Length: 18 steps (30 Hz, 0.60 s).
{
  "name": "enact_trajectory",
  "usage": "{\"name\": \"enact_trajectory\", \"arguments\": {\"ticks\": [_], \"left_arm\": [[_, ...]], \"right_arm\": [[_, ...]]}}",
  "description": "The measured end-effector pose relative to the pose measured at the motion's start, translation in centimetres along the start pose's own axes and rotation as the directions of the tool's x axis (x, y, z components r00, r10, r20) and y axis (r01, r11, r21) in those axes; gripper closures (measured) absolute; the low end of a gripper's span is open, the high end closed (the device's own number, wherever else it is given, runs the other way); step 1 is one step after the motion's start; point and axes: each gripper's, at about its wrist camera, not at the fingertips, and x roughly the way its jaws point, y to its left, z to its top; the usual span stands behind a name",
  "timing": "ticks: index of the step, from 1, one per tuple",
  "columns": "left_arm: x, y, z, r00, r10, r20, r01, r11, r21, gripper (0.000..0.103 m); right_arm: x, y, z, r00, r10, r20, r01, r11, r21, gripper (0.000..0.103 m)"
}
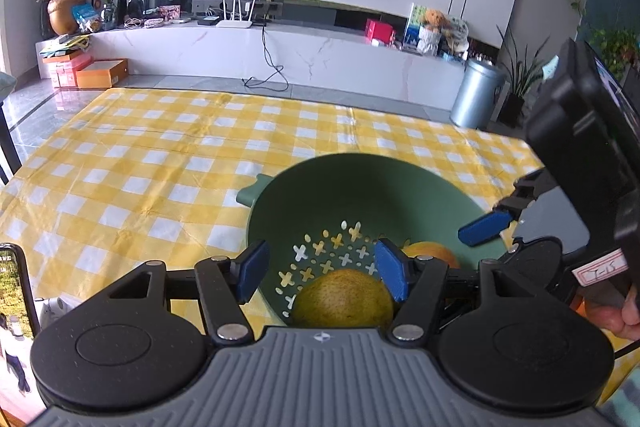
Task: Organize fruits
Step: 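Release the pomelo in the colander with the left gripper while the right gripper lowers the pear beside it, then move both grippers back to the fruit and grasp an orange with the right gripper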
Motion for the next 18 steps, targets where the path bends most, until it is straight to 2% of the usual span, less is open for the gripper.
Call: {"name": "enact_trajectory", "arguments": {"ticks": [6,9,12,16,18], "left_arm": [[-0.9,-0.1,-0.2,1.000,-0.010,0.024,0.011,1.000,-0.027,0.031],[-1.7,-0.6,-0.5,0.999,-0.031,0.024,0.032,0.999,-0.041,0.031],[-2.5,-1.6,-0.7,0.999,-0.042,0.035,0.043,0.999,-0.027,0.031],[-3.2,-3.3,-0.8,0.998,-0.062,0.031,0.063,0.998,-0.012,0.031],[-3.5,-4.2,-0.8,0.997,-0.076,0.028,0.077,0.997,-0.001,0.031]], "right_arm": [[-2.9,-0.6,-1.8,0.994,0.005,0.107,-0.009,0.999,0.038,0.019],[-5.3,-1.0,-3.9,0.980,-0.015,0.200,-0.002,0.997,0.081,0.019],[-7.2,-1.6,-6.6,0.956,-0.027,0.293,-0.020,0.987,0.159,0.019],[-8.9,-2.8,-10.9,0.934,-0.053,0.354,-0.050,0.960,0.275,0.019],[-9.4,-3.2,-13.2,0.928,-0.096,0.360,-0.022,0.951,0.310,0.019]]}}
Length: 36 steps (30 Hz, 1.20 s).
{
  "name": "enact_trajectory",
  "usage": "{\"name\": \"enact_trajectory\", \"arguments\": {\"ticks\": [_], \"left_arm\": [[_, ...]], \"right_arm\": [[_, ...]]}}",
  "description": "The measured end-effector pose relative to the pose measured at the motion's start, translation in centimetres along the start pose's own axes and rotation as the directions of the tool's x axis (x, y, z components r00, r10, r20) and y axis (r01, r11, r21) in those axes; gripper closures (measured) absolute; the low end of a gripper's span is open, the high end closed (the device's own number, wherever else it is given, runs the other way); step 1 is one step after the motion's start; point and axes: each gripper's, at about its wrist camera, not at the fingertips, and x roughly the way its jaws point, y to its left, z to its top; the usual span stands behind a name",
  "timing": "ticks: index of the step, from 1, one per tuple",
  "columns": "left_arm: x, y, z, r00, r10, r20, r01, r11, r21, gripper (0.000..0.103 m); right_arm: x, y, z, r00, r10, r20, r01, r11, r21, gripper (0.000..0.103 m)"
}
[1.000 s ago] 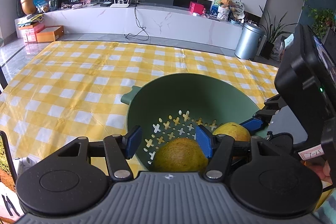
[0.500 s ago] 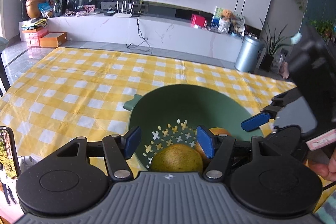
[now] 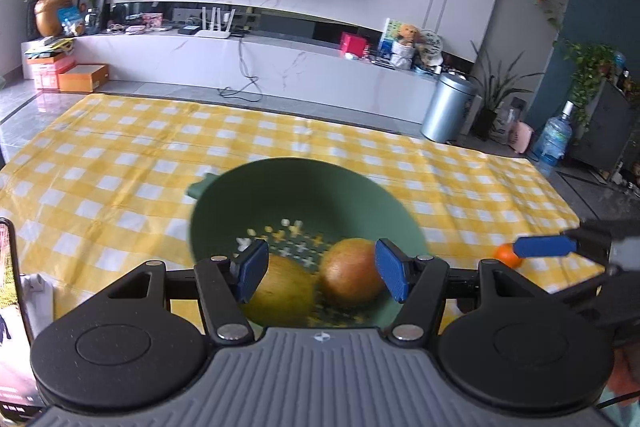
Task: Organize fruits
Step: 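Move both grippers back to the fruit and grasp an orange with the right gripper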
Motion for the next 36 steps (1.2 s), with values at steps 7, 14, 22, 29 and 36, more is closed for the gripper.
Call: {"name": "enact_trajectory", "arguments": {"ticks": [7,14,22,29,36], "left_arm": [[-1.4,-3.7,-0.7,0.998,-0.056,-0.007,0.056,0.998,0.043,0.031],[-1.5,-6.6,-2.7,0.991,-0.123,-0.060,0.127,0.990,0.060,0.031],[-0.6,-7.7,-5.1,0.981,-0.139,-0.135,0.150,0.986,0.074,0.031],[1.5,-7.9,-6.3,0.983,-0.067,-0.169,0.079,0.995,0.067,0.034],[4.1,-6.7,-6.6,0.980,0.021,-0.196,-0.025,1.000,-0.016,0.037]], "right_arm": [[-3.6,-3.6,-5.2,0.995,-0.098,0.030,0.095,0.990,0.100,0.018],[-5.0,-6.9,-8.5,0.991,-0.129,0.016,0.122,0.964,0.235,0.018],[-5.2,-7.3,-9.7,0.993,-0.112,0.020,0.102,0.952,0.289,0.019],[-3.8,-7.3,-9.8,0.995,-0.097,-0.014,0.097,0.953,0.287,0.030],[-2.3,-7.4,-9.5,0.994,-0.096,-0.046,0.105,0.948,0.299,0.036]]}}
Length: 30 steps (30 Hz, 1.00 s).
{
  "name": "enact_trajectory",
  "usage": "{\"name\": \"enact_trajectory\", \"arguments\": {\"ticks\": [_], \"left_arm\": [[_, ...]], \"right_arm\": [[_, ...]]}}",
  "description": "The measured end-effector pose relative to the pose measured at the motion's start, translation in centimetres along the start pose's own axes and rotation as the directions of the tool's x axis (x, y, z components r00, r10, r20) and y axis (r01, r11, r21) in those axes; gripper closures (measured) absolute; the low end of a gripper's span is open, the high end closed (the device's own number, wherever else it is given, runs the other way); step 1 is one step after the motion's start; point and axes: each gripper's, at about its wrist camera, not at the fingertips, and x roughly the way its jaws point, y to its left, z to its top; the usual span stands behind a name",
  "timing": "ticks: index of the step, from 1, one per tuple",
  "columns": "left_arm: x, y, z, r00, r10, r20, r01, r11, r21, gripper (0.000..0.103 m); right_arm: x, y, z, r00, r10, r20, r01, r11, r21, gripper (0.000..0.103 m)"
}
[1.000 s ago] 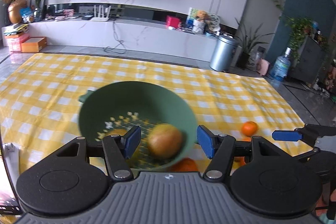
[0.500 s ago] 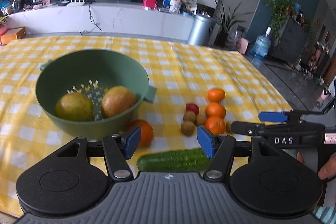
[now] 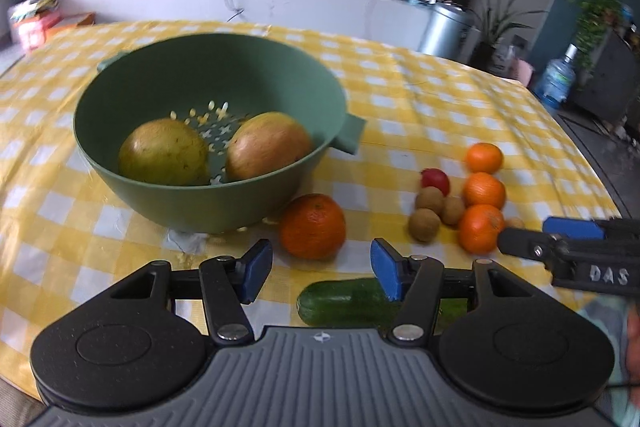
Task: Organize fruits
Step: 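Move both grippers back to the fruit and grasp an orange with the right gripper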
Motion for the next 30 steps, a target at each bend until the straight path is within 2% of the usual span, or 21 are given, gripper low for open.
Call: {"name": "enact_trajectory", "arguments": {"ticks": [6,17,24,30], "left_arm": [[1.5,-0.1,0.5,1.000,0.008,0.003,-0.008,1.000,-0.016,0.037],[2.8,0.3,0.4,1.000,-0.005,-0.004,0.005,0.999,-0.033,0.037],[3.4,0.6,0.5,1.000,-0.017,-0.009,0.016,0.998,-0.055,0.037],[3.6,0.7,0.5,1.000,-0.008,-0.014,0.007,0.998,-0.057,0.051]], "right_arm": [[1.4,-0.2,0.3,0.998,0.041,-0.039,-0.040,0.999,0.033,0.049],[2.9,-0.7,0.9,0.997,0.045,-0.059,-0.038,0.994,0.105,0.049],[3.9,-0.6,1.1,0.997,0.014,-0.079,-0.005,0.993,0.117,0.051],[4.9,-0.4,1.2,0.993,-0.007,-0.115,0.020,0.993,0.118,0.061]]}}
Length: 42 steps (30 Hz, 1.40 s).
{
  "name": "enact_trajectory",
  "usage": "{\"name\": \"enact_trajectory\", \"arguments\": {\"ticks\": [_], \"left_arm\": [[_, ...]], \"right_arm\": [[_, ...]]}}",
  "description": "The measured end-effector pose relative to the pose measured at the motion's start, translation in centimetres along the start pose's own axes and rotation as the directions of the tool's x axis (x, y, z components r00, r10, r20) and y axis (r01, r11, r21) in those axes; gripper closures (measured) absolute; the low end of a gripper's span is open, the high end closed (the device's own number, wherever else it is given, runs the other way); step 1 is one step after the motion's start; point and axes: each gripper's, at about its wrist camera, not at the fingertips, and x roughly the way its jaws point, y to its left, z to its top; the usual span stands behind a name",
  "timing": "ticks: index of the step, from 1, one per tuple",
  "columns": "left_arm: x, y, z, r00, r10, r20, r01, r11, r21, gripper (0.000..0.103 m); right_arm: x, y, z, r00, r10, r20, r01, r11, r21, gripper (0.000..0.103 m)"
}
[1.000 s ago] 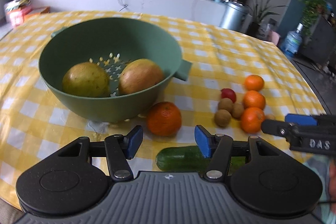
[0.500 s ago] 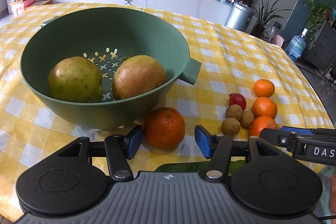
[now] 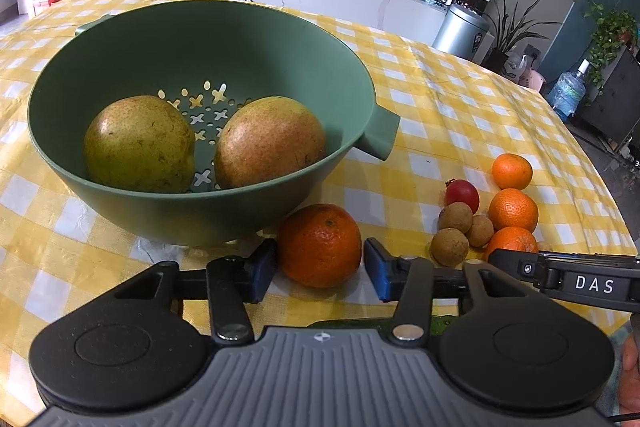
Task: Organize fruits
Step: 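Move both grippers back to the fruit and grasp an orange with the right gripper, then carry the orange to the colander with the right gripper while the left gripper brings another orange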
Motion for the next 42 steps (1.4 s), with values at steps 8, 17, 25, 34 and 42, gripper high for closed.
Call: {"name": "enact_trajectory", "arguments": {"ticks": [8,17,25,34,42], "left_arm": [[-0.3,-0.2,-0.1,1.000,0.004,0.002,-0.004,1.000,0.019,0.054],[-2.0,-0.9,-0.4,0.999,0.002,0.039,-0.004,0.998,0.068,0.054],[-4.1,-1.0,-0.6,0.995,-0.028,0.092,0.019,0.995,0.096,0.054],[-7.4,-1.2,-0.1,0.978,-0.126,0.165,0.109,0.988,0.110,0.054],[-9.2,0.4,2.4,0.972,-0.091,0.216,0.083,0.995,0.046,0.054]], "right_arm": [[0.0,0.2,-0.1,1.000,-0.010,0.004,0.010,1.000,-0.014,0.063],[-1.5,0.3,-0.6,0.999,-0.014,0.048,0.016,0.999,-0.028,0.063],[-3.4,0.4,-1.2,0.992,0.012,0.126,-0.007,0.999,-0.040,0.064],[-6.3,1.5,-1.6,0.966,0.124,0.227,-0.104,0.990,-0.100,0.064],[-7.2,3.7,0.2,0.955,0.184,0.232,-0.157,0.979,-0.130,0.064]]}}
